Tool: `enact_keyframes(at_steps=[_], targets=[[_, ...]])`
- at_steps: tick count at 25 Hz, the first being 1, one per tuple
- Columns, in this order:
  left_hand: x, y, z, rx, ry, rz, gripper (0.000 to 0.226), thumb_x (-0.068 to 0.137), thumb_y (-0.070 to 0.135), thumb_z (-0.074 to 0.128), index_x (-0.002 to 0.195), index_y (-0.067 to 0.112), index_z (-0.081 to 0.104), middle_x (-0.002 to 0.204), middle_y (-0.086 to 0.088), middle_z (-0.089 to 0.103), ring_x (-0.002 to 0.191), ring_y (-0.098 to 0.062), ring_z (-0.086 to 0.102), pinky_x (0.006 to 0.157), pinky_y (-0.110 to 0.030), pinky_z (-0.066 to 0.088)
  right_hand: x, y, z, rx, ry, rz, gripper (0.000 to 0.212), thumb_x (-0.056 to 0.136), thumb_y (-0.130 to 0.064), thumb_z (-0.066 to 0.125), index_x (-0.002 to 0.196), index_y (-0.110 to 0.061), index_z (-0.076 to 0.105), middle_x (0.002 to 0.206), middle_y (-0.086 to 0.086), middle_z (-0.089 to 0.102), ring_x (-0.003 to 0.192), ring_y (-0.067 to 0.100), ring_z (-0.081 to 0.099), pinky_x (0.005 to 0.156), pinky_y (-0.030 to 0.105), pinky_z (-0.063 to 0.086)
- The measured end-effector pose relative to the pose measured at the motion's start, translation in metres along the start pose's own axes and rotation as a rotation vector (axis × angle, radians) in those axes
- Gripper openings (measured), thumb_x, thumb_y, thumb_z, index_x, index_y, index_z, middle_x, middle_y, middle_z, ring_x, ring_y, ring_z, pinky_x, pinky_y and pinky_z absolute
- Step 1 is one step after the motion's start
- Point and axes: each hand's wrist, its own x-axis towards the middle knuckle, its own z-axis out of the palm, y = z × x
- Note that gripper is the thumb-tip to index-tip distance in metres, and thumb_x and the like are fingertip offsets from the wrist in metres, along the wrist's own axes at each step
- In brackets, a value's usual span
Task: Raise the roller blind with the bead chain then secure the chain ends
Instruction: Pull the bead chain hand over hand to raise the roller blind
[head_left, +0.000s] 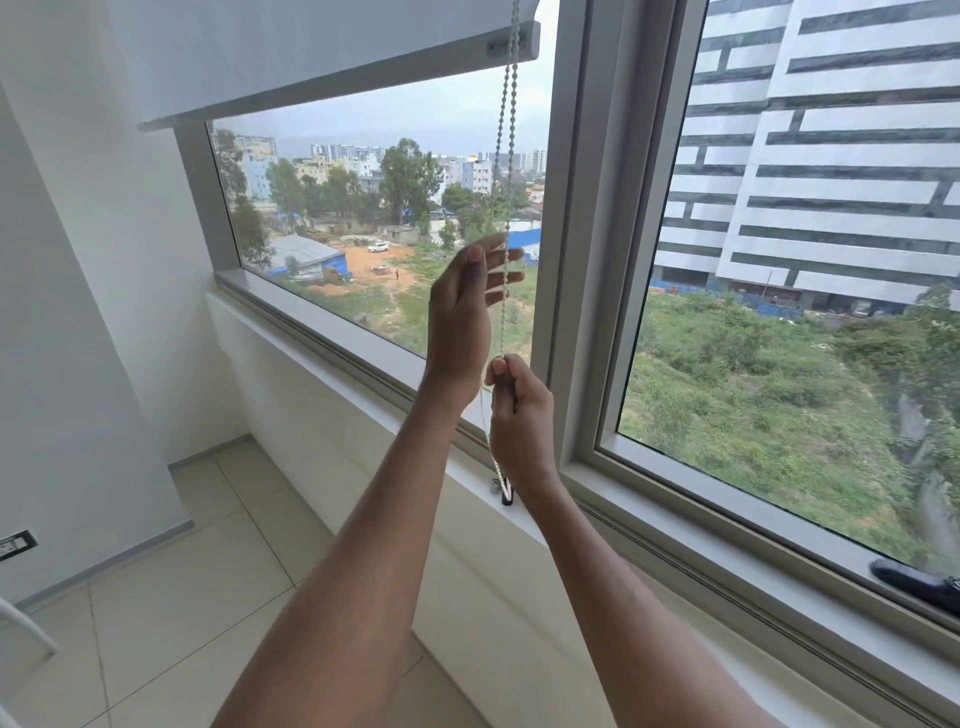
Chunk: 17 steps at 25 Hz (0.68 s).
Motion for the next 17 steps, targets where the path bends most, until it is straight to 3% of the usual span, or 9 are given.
enact_keyframes(at_steps=[2, 4, 6, 8, 12, 17], targets=[[0.024, 0.024, 0.012, -0.113, -0.013, 0.021, 0.038, 0.118, 0.025, 0.036, 0.132, 0.008, 0.066, 0.102, -0.007, 0.075, 0.070, -0.015, 0.068, 0.062, -0.031, 0.053, -0.001, -0.004, 0.005, 0.027, -0.007, 0.004, 0.032, 0.113, -0.005, 0.044, 0.081, -0.006, 0.049, 0.067, 0.004, 0.036, 0.063, 0.017, 0.028, 0.060, 0.034, 0.024], [0.036, 0.033, 0.021, -0.095, -0.006, 0.046, 0.036, 0.118, 0.023, 0.038, 0.120, 0.006, 0.070, 0.072, 0.001, 0.054, 0.050, -0.010, 0.039, 0.045, -0.025, 0.031, -0.004, -0.007, 0.010, 0.056, -0.007, 0.003, 0.033, 0.113, -0.006, 0.044, 0.081, -0.004, 0.049, 0.067, 0.001, 0.034, 0.062, 0.013, 0.027, 0.058, 0.032, 0.024], [0.036, 0.034, 0.026, -0.060, -0.010, 0.070, 0.037, 0.118, 0.020, 0.038, 0.097, 0.009, 0.066, 0.062, 0.002, 0.035, 0.049, -0.011, 0.022, 0.044, -0.025, 0.018, -0.005, -0.004, 0.012, 0.070, -0.002, 0.009, 0.032, 0.113, -0.006, 0.043, 0.082, -0.003, 0.049, 0.067, 0.001, 0.033, 0.062, 0.015, 0.027, 0.058, 0.033, 0.024], [0.033, 0.032, 0.025, -0.094, -0.021, 0.055, 0.039, 0.118, 0.019, 0.038, 0.083, 0.016, 0.055, 0.060, 0.003, 0.029, 0.047, -0.009, 0.018, 0.043, -0.021, 0.016, -0.004, -0.001, 0.011, 0.075, -0.007, 0.023, 0.032, 0.113, -0.006, 0.043, 0.082, -0.003, 0.049, 0.067, 0.002, 0.032, 0.063, 0.017, 0.027, 0.059, 0.036, 0.023], [0.030, 0.028, 0.022, -0.116, -0.026, 0.036, 0.040, 0.118, 0.021, 0.039, 0.079, 0.019, 0.049, 0.060, 0.005, 0.028, 0.045, -0.007, 0.018, 0.042, -0.018, 0.017, -0.001, 0.006, 0.008, 0.068, -0.024, 0.023, 0.031, 0.113, -0.006, 0.043, 0.082, -0.004, 0.048, 0.069, 0.003, 0.035, 0.065, 0.018, 0.028, 0.061, 0.036, 0.024], [0.012, 0.008, 0.020, -0.034, -0.009, -0.016, 0.039, 0.118, 0.022, 0.039, 0.080, 0.018, 0.046, 0.059, 0.006, 0.026, 0.045, -0.005, 0.019, 0.041, -0.018, 0.019, -0.022, 0.027, 0.006, 0.061, -0.067, 0.081, 0.030, 0.111, -0.012, 0.044, 0.082, -0.009, 0.047, 0.065, -0.012, 0.034, 0.064, 0.013, 0.027, 0.061, 0.035, 0.024]])
